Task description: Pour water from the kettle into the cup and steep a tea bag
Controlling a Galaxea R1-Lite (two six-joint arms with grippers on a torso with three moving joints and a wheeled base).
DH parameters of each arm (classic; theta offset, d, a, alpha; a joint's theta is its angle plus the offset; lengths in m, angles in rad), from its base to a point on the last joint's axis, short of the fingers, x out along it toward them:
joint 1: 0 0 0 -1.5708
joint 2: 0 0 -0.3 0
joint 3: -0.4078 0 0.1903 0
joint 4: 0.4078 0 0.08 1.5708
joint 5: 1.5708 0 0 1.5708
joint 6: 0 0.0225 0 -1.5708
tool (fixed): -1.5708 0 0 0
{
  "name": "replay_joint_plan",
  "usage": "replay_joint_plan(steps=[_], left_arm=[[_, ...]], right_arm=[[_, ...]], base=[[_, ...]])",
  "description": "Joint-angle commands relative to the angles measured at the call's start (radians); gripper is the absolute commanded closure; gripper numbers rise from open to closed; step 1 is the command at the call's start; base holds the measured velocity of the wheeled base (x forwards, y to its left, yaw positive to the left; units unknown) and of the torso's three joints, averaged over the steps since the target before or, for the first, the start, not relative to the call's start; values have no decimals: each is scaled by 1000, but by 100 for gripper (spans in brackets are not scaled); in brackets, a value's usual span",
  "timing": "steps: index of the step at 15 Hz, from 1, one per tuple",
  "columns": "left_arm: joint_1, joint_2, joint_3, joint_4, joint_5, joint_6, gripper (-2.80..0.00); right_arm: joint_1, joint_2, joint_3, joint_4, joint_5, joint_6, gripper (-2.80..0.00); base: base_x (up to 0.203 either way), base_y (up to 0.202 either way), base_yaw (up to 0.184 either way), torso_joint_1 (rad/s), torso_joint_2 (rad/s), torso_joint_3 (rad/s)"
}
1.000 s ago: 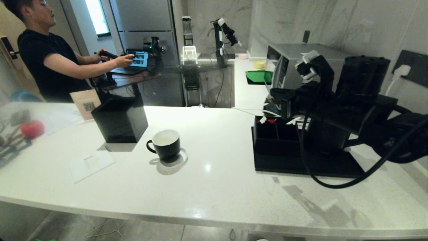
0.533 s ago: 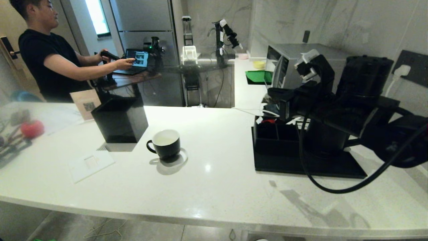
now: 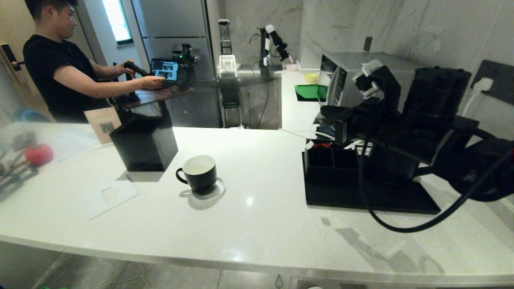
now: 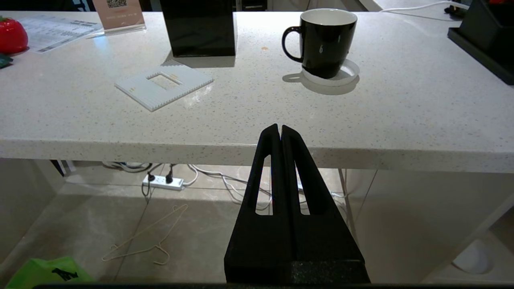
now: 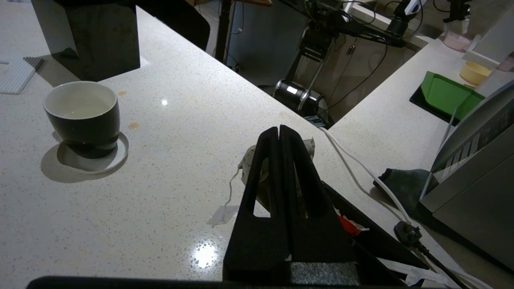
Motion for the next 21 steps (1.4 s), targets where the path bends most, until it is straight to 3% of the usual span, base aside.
replay_joint_plan(steps=[1, 4, 5, 10, 12, 21], left_arm=[[0, 0, 0, 1, -2, 23, 0], [0, 0, 0, -4, -18, 152, 0], [0, 0, 0, -5, -25, 161, 0], [0, 0, 0, -3, -25, 108, 0], [0, 0, -1, -65, -29, 108, 0], [-1, 87, -131, -61, -157, 101, 0]], right_arm=[[0, 4, 0, -4, 1, -1, 0], [0, 1, 0, -4, 1, -1, 0], [0, -1, 0, -4, 1, -1, 0], [2, -14, 20, -6, 1, -3, 0], [2, -18, 37, -6, 1, -3, 0], [0, -7, 30, -6, 3, -1, 0]], base=[[0, 0, 0, 0, 0, 0], [0, 0, 0, 0, 0, 0], [0, 0, 0, 0, 0, 0], [0, 0, 0, 0, 0, 0], [0, 0, 0, 0, 0, 0], [0, 0, 0, 0, 0, 0]])
